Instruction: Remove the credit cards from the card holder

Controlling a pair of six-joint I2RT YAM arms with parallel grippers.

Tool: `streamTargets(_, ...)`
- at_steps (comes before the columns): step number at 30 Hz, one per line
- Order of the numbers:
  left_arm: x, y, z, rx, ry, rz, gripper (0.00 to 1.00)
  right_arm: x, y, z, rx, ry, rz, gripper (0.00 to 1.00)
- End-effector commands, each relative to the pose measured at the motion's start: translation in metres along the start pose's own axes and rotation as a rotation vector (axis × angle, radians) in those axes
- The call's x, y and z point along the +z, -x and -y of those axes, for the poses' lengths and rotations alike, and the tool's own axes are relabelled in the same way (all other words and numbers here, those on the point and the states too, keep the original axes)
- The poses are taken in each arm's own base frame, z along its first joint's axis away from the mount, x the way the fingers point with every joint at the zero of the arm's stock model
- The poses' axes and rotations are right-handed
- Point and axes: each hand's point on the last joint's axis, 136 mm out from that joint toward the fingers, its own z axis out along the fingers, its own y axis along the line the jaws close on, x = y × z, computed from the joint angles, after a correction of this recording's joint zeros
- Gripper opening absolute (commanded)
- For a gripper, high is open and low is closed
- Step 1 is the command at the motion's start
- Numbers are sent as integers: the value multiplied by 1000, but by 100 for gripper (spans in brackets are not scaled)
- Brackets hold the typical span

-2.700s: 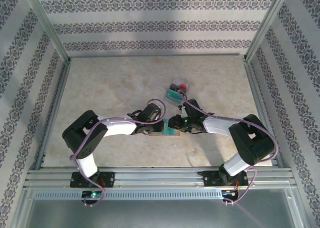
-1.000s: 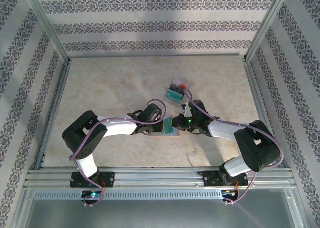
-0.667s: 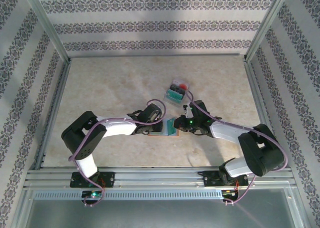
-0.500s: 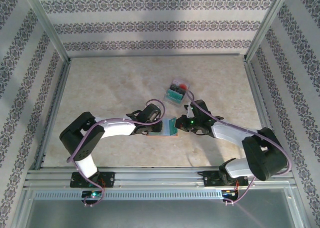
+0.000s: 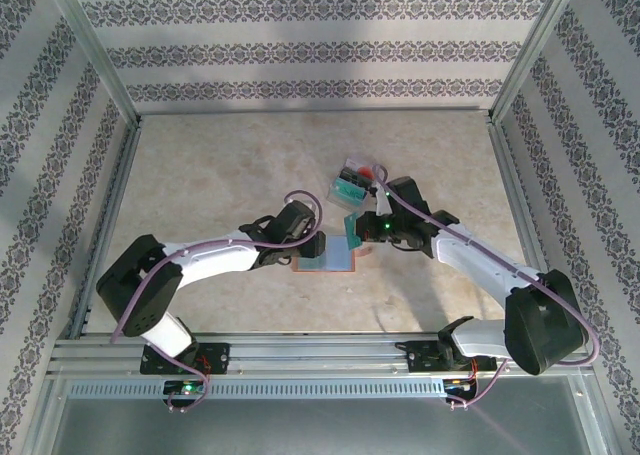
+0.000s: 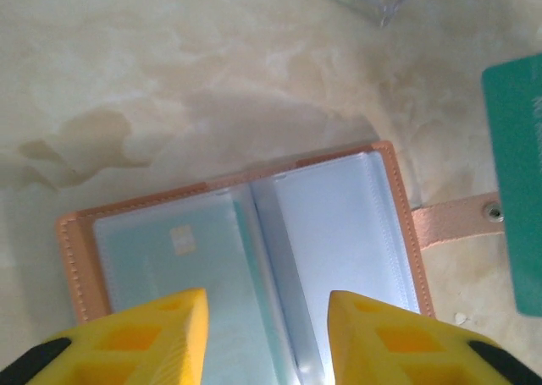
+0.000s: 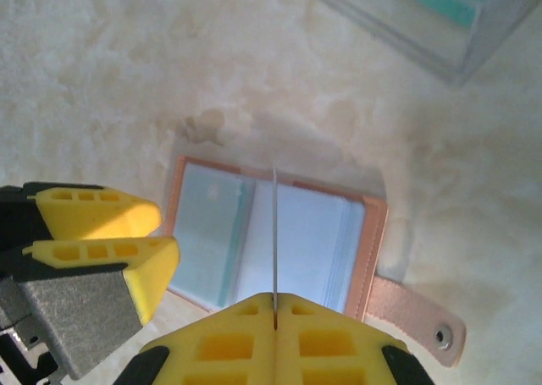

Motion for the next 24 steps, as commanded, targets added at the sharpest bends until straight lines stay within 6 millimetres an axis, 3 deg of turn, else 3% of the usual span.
streamTargets(1, -14, 0, -23, -3, 70, 20, 54, -11, 20, 5, -128, -81, 12, 0)
streamTargets(3, -21, 3, -28, -11, 79, 43, 63, -13, 32, 4, -186, -101, 18, 0)
streamTargets(7, -39, 11, -38, -24, 99, 96, 99, -12, 59, 4, -317, -157, 29, 0)
streamTargets(16, -66, 13, -61, -30, 170, 144, 99, 20, 101, 1, -565, -156, -65, 0)
streamTargets(24, -74, 9, -73, -55, 192, 162, 99, 42, 115, 6, -722, -162, -174, 0)
